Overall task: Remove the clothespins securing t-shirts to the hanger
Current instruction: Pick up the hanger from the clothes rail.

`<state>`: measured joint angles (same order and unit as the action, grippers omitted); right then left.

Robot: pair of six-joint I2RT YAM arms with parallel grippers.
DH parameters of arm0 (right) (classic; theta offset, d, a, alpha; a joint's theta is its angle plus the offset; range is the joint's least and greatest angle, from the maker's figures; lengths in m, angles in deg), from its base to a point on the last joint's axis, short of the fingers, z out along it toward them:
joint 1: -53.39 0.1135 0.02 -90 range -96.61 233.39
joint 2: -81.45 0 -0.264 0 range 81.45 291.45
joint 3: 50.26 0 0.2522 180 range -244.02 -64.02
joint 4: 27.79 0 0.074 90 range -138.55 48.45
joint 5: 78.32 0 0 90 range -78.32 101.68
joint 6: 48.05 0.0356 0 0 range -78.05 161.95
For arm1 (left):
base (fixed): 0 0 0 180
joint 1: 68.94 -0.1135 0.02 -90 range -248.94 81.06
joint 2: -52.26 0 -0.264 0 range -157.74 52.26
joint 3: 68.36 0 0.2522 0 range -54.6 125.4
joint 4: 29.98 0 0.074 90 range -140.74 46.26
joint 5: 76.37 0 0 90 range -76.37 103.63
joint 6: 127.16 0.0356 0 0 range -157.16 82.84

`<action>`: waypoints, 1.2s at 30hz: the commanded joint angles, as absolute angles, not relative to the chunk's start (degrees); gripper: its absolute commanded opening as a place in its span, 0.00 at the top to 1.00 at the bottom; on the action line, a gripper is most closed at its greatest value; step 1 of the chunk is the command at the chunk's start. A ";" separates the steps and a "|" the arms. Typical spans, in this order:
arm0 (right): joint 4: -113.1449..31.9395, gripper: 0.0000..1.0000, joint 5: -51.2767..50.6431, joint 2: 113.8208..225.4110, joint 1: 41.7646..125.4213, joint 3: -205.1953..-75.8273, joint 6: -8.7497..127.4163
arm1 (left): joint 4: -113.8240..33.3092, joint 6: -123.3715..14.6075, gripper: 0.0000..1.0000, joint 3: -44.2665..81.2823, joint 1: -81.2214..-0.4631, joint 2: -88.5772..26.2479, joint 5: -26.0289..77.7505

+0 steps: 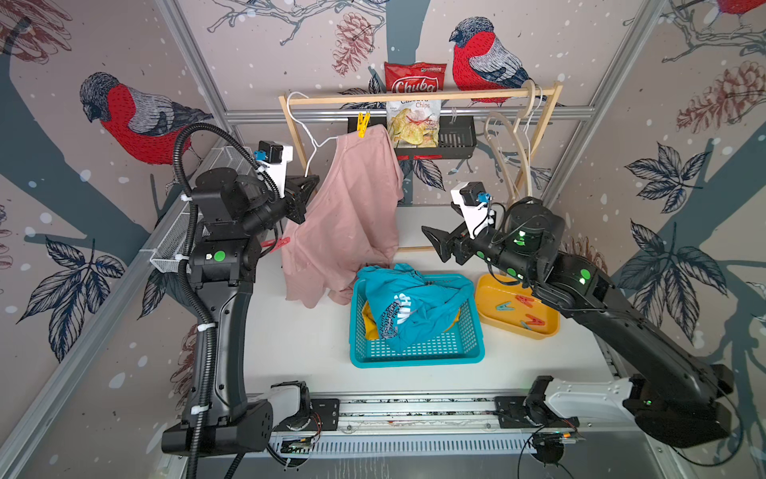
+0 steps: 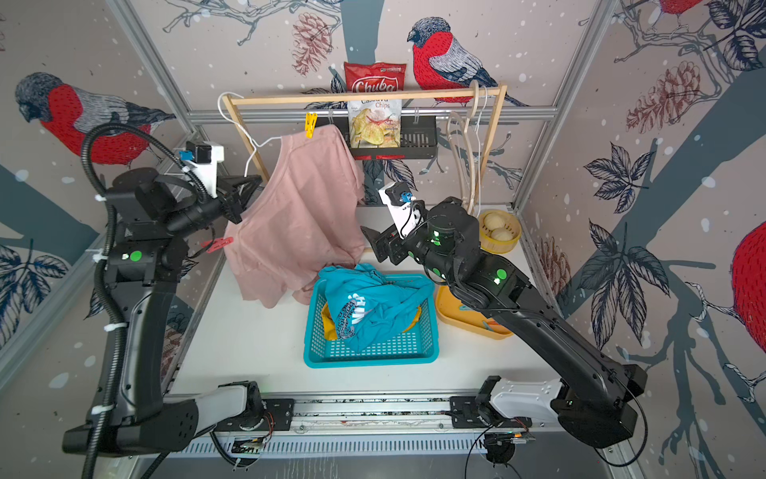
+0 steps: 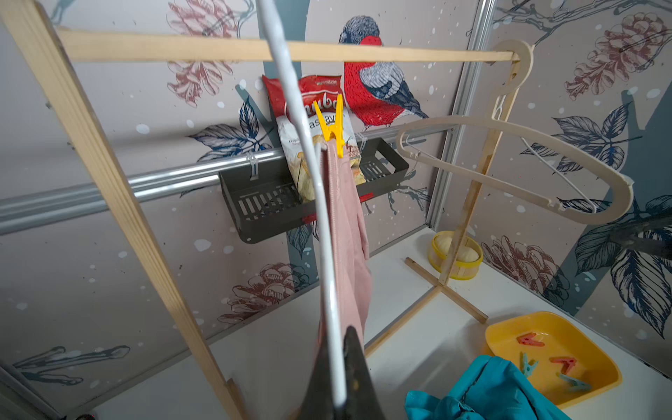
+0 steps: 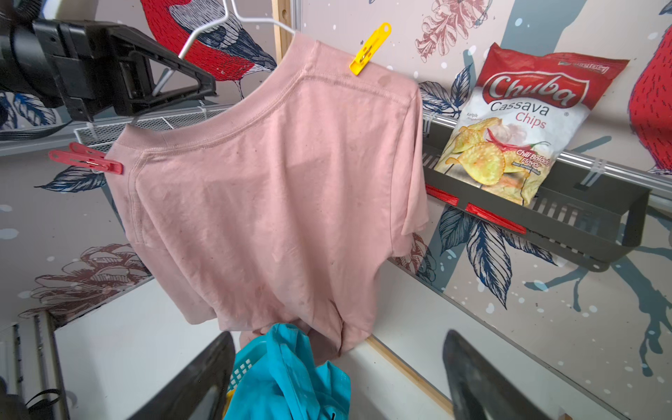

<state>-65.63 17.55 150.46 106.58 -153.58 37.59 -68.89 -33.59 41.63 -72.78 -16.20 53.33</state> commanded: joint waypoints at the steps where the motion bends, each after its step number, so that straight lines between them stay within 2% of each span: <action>1: -63.89 0.12 14.28 149.54 106.58 -155.25 40.16 | -66.03 -30.11 1.00 42.71 -72.72 -13.39 53.39; 4: -62.17 0.11 13.57 147.38 106.14 -154.10 40.24 | -64.87 -30.67 1.00 42.66 -72.76 -10.36 55.24; 15: -62.63 0.11 15.43 144.84 104.72 -153.63 38.81 | -67.05 -28.75 1.00 55.27 -72.72 -9.52 57.35; 21: -61.36 0.11 16.86 141.08 104.71 -150.77 41.04 | -62.63 -30.14 1.00 58.12 -72.73 -9.47 59.45; 30: -61.94 0.11 19.99 138.16 104.71 -149.90 42.22 | -53.71 -38.19 1.00 63.10 -71.24 -14.57 64.41; 36: -62.38 0.11 22.53 136.52 104.71 -149.71 41.95 | -47.25 -44.99 1.00 68.01 -68.57 -19.08 63.70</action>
<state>-63.47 20.44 136.98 104.70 -149.82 41.87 -57.06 -39.40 66.37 -69.13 -18.26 64.39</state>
